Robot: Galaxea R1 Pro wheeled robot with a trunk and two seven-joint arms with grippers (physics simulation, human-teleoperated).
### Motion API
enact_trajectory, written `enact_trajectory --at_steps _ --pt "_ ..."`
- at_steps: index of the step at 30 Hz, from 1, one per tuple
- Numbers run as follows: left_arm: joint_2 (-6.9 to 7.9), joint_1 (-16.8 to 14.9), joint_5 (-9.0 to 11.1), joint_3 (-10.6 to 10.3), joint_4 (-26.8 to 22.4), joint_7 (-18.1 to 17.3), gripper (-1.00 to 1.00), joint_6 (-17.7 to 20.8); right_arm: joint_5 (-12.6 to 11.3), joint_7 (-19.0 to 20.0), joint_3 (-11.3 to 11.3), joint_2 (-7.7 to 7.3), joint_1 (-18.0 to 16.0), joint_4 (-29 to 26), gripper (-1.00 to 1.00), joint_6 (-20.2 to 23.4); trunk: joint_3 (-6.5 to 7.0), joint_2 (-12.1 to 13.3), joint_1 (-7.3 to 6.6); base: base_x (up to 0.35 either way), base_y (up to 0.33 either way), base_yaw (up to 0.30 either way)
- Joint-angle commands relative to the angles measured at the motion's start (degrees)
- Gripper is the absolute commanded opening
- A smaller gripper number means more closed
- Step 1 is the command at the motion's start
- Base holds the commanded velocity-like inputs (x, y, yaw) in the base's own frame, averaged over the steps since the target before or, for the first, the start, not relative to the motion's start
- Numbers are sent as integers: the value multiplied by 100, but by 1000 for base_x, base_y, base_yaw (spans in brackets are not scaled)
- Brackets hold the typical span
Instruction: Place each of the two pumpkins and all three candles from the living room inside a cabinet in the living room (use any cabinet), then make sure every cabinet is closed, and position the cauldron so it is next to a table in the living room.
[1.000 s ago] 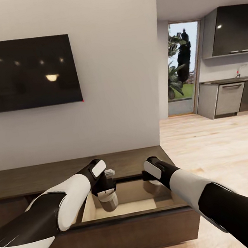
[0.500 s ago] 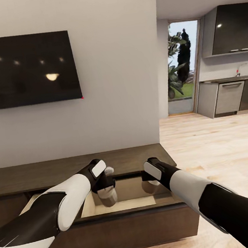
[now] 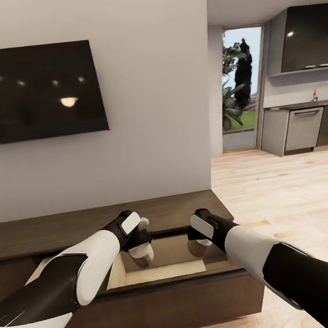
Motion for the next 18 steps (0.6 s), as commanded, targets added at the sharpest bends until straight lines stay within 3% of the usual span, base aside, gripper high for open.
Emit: enact_trajectory --at_steps 1,18 --pt "-1 -1 50 -15 -10 52 -100 21 -27 -34 31 0 -5 -4 -100 18 -7 -3 0 208 0 0" --pt "-1 -1 50 -15 5 36 -100 95 -24 -38 31 0 136 -4 -100 15 -7 -3 0 94 0 0"
